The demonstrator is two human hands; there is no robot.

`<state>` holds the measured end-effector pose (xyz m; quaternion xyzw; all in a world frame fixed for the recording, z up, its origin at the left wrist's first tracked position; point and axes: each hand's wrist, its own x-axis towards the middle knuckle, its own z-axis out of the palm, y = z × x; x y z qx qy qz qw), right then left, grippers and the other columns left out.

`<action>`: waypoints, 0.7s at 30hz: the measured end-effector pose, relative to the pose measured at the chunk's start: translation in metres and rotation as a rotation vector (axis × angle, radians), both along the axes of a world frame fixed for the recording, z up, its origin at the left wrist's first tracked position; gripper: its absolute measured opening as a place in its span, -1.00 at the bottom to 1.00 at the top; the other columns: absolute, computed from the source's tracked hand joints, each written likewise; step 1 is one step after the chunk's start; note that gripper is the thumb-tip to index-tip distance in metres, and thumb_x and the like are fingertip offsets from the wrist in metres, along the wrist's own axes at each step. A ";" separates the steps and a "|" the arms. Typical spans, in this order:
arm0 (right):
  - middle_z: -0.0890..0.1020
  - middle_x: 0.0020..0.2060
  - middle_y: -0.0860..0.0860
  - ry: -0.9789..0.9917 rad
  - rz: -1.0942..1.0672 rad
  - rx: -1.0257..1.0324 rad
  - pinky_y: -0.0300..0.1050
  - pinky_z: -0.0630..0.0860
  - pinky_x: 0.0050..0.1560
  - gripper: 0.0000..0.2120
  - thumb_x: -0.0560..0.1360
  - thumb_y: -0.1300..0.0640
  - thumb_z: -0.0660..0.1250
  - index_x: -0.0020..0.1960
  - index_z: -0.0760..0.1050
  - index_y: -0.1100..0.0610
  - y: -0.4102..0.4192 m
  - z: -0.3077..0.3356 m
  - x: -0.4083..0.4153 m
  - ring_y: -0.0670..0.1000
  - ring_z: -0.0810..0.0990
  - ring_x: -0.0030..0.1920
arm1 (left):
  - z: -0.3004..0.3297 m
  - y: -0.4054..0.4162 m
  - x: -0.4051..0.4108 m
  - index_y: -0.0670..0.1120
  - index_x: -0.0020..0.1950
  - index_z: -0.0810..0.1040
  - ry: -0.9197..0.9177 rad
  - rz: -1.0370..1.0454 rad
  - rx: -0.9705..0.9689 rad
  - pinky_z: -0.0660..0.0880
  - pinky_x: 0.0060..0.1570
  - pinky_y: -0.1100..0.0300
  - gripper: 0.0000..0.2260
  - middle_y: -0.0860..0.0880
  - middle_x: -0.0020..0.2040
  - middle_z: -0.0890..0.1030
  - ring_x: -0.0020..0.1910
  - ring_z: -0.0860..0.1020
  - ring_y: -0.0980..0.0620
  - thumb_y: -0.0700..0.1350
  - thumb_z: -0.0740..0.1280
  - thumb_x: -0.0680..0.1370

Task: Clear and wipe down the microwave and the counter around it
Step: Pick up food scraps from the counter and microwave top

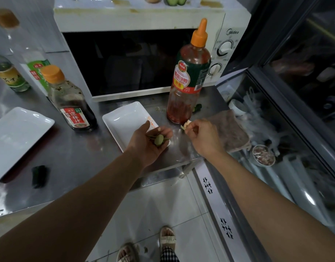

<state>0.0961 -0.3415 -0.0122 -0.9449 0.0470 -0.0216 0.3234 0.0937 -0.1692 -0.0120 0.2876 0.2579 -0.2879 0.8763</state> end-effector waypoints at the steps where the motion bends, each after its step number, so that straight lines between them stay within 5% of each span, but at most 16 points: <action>1: 0.58 -0.13 0.02 -0.015 0.028 -0.002 -0.36 0.38 -0.23 -0.87 0.47 0.26 0.36 -0.22 0.55 0.08 0.003 0.007 0.003 -0.09 0.52 -0.20 | 0.003 0.000 0.001 -0.19 -0.15 0.48 -0.001 0.003 -0.004 0.46 -0.02 0.17 -0.60 -0.13 -0.16 0.61 -0.07 0.59 -0.03 0.08 0.07 0.62; 5: 0.52 -0.14 -0.03 -0.041 0.132 -0.023 -0.39 0.34 -0.26 -0.87 0.45 0.25 0.38 -0.23 0.55 0.07 0.019 0.034 0.010 -0.18 0.46 -0.24 | 0.014 -0.001 0.004 -0.24 -0.09 0.53 -0.010 0.012 0.012 0.47 -0.04 0.16 -0.57 -0.16 -0.16 0.66 -0.04 0.60 -0.06 0.08 0.07 0.62; 9: 0.47 -0.19 -0.06 -0.033 0.256 -0.059 -0.39 0.31 -0.27 -0.92 0.46 0.26 0.38 -0.20 0.58 0.12 0.035 0.057 0.012 -0.17 0.43 -0.26 | 0.023 -0.003 0.007 -0.23 -0.37 0.58 -0.003 0.063 -0.021 0.47 0.05 0.09 -0.47 -0.15 -0.26 0.66 -0.24 0.66 -0.06 0.08 0.10 0.62; 12: 0.49 -0.19 -0.06 -0.002 0.340 -0.059 -0.38 0.36 -0.26 -0.96 0.47 0.22 0.39 -0.15 0.60 0.14 0.045 0.066 0.013 -0.12 0.47 -0.24 | 0.026 -0.002 0.009 -0.26 -0.28 0.61 -0.012 0.068 -0.084 0.48 0.13 0.04 -0.46 -0.17 -0.23 0.66 -0.20 0.63 -0.06 0.08 0.07 0.63; 15: 0.51 -0.19 -0.06 0.013 0.367 -0.043 -0.37 0.38 -0.24 -0.95 0.49 0.19 0.38 -0.10 0.63 0.12 0.049 0.070 0.013 -0.12 0.48 -0.22 | 0.028 0.000 0.008 -0.29 -0.20 0.67 -0.047 0.028 -0.098 0.50 -0.01 0.10 -0.40 -0.19 -0.18 0.68 -0.16 0.65 -0.03 0.10 0.01 0.63; 21: 0.60 -0.08 -0.03 -0.026 0.217 -0.012 -0.26 0.41 -0.05 -0.89 0.52 0.23 0.32 -0.06 0.62 0.12 0.030 0.067 0.013 -0.07 0.55 -0.08 | 0.027 0.004 0.008 -0.25 -0.08 0.53 -0.029 0.055 -0.002 0.45 0.08 0.10 -0.56 -0.22 -0.04 0.64 0.07 0.57 -0.11 0.08 0.06 0.63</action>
